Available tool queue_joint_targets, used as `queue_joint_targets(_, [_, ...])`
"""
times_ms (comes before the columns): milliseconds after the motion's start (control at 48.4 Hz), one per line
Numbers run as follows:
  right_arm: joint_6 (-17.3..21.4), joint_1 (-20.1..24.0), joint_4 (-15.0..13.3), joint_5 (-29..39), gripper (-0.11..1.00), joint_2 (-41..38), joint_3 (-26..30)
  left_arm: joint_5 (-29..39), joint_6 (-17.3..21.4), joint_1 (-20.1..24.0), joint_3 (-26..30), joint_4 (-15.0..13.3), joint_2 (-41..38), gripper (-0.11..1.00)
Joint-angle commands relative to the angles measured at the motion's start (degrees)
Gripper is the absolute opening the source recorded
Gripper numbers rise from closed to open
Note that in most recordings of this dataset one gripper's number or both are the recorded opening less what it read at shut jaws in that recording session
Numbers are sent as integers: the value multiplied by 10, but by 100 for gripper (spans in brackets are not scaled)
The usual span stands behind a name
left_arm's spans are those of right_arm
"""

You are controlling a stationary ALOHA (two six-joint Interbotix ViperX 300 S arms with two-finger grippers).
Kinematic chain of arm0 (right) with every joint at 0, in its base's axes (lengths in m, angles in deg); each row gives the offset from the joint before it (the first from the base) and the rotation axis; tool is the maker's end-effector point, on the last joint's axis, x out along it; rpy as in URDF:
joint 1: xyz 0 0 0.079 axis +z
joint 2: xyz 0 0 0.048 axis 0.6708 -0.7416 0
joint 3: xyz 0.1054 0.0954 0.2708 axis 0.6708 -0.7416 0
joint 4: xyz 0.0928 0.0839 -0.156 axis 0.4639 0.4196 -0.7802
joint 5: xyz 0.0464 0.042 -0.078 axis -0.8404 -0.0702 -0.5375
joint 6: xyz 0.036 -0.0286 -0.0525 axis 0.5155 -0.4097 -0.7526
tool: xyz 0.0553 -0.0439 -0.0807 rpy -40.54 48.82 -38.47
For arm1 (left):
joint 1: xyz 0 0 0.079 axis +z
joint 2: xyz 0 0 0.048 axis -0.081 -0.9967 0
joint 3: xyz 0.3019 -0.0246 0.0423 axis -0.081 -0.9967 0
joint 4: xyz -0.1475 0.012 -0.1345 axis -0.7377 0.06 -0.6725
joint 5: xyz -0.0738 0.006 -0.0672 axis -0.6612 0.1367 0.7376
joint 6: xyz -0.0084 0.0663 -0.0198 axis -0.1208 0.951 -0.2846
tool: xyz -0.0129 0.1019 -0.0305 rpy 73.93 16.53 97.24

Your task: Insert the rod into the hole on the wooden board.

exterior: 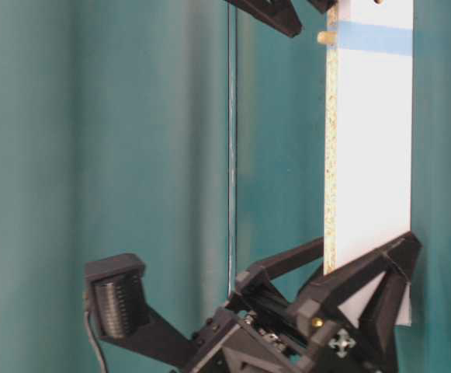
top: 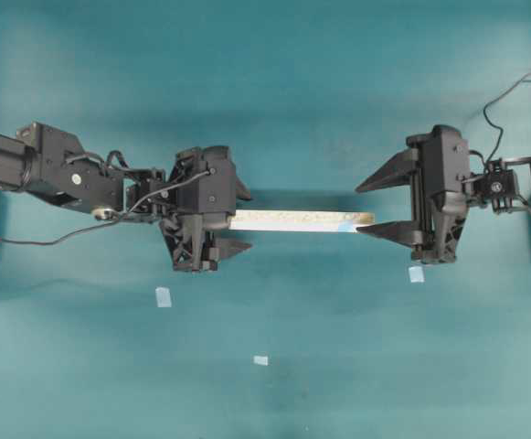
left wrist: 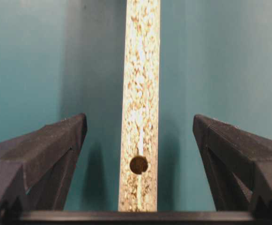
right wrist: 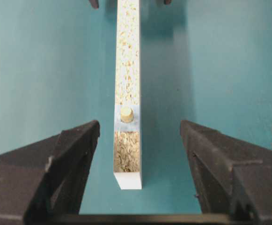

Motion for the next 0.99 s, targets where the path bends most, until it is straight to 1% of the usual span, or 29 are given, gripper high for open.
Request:
queue_joint_targets(0, [1, 1, 2, 4, 77, 18, 7, -3, 2, 1, 10, 0, 29, 95])
queue_joint_targets(619, [1, 1, 2, 94, 77, 115, -2, 14, 2, 1, -8, 0, 104, 95])
queue_joint_targets(970, [1, 1, 2, 100, 77, 141, -19, 25, 1, 1, -52, 0, 159, 95])
